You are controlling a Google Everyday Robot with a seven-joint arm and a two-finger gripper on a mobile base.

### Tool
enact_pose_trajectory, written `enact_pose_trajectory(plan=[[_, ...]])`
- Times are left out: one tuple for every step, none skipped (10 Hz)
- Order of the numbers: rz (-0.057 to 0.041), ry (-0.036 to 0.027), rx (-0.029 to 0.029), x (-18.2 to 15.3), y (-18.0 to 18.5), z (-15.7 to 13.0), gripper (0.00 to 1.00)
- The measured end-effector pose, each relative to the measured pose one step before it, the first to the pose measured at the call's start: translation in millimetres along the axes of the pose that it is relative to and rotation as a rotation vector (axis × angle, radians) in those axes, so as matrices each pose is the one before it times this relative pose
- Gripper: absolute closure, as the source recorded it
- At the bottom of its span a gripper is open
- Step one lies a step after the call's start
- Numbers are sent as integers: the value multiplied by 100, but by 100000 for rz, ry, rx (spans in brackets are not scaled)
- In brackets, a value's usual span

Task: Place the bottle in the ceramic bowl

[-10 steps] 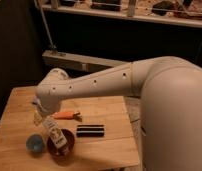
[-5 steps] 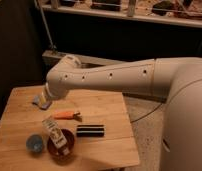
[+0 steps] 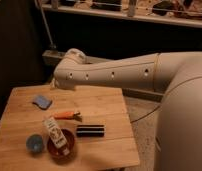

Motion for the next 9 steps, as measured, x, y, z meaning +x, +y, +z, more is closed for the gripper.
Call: enact_pose_trajectory(plan=[[5205, 131, -186, 78, 207, 14, 31], [3788, 81, -63, 41, 68, 18, 31], [671, -8, 114, -26, -125, 0, 31], [-58, 215, 624, 48, -145, 86, 31], [-872, 741, 1326, 294, -57, 233, 31], [-3392, 1995, 4305, 782, -100, 557, 31], [-3482, 1884, 4236, 717, -45, 503, 31], [-5086, 2566, 5787, 972, 141, 635, 31], [-3778, 1783, 3860, 697, 299, 335, 31]])
